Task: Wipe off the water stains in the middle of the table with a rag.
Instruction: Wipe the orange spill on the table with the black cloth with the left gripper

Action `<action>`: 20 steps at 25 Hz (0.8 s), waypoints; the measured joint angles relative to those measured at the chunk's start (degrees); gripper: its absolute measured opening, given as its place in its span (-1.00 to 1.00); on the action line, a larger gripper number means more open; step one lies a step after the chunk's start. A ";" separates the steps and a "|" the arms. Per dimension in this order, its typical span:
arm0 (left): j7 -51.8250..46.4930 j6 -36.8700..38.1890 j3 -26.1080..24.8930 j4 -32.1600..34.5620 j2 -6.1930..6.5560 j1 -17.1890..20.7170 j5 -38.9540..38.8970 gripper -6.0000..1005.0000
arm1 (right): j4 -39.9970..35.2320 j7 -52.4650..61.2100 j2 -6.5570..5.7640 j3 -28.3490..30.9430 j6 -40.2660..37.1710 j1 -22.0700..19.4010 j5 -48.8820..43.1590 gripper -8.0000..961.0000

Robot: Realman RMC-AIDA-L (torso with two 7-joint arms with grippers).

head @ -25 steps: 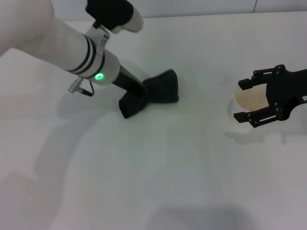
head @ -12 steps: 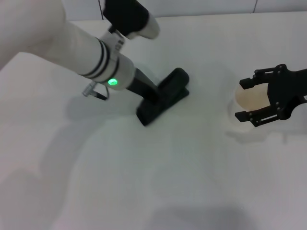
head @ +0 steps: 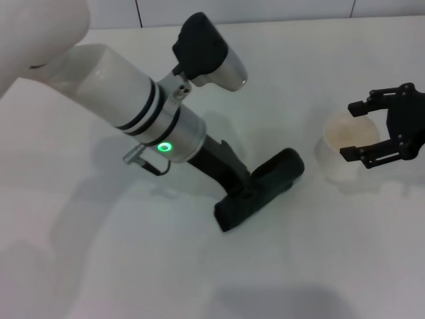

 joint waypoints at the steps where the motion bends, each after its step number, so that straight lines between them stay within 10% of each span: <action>1: -0.14 0.21 -0.44 0.63 0.03 0.68 0.78 -0.78 | -0.11 0.01 -0.03 0.28 -0.29 -0.14 -0.02 0.75; 10: -2.58 1.16 -17.42 6.47 0.14 8.35 16.37 -0.76 | -0.37 -0.12 0.11 0.51 -1.28 -0.67 -0.19 0.75; 20: -2.02 8.64 -19.81 26.28 0.26 21.29 20.18 -0.75 | -0.37 -0.11 0.29 0.15 -2.23 -1.25 -0.17 0.75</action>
